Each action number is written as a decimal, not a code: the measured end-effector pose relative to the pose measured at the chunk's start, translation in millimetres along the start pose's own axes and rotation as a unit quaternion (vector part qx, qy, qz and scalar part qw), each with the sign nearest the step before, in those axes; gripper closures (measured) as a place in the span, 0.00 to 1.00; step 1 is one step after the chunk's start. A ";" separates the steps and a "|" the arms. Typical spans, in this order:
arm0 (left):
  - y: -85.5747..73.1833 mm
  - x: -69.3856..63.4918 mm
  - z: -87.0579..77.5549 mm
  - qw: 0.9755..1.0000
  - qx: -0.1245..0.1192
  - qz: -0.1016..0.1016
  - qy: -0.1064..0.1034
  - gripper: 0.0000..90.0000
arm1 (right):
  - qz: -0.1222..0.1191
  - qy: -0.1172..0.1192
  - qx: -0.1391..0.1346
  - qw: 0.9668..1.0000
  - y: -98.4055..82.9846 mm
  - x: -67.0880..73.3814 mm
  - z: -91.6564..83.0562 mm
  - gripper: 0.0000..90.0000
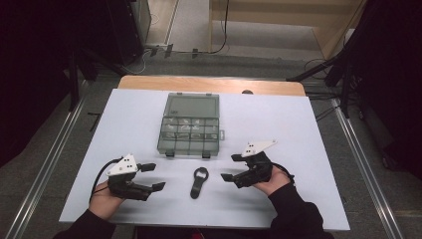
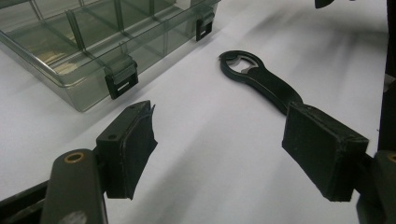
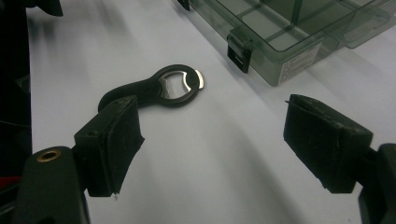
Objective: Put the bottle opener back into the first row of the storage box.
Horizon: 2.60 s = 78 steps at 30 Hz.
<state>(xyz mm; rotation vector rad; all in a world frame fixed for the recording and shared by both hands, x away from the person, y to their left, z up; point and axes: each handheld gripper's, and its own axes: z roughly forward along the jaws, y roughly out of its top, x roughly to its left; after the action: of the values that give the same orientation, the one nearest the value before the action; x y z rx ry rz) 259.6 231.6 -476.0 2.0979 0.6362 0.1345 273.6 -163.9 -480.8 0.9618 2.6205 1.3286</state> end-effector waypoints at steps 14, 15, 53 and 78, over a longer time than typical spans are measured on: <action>-0.2 0.1 0.1 1.000 -0.001 0.000 -0.002 0.27 | -0.008 0.005 0.024 1.000 11.3 4.7 14.4 0.23; -0.2 0.2 0.1 1.000 0.000 0.000 -0.001 0.27 | -0.007 0.006 0.025 1.000 12.0 5.6 15.5 0.23; -1.4 0.7 -1.9 1.000 -0.001 -0.002 0.003 0.27 | -0.105 0.109 0.064 0.986 46.6 8.4 58.4 0.24; -2.0 0.7 -3.2 1.000 -0.001 -0.003 0.002 0.27 | -0.220 0.202 0.124 0.946 81.6 2.8 68.2 0.26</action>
<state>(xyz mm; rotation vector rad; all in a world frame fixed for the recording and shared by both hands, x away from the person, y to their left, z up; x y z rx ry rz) 258.4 235.2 -475.9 2.0933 0.6441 0.1351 333.7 -78.1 -462.4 0.0817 3.1003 1.1991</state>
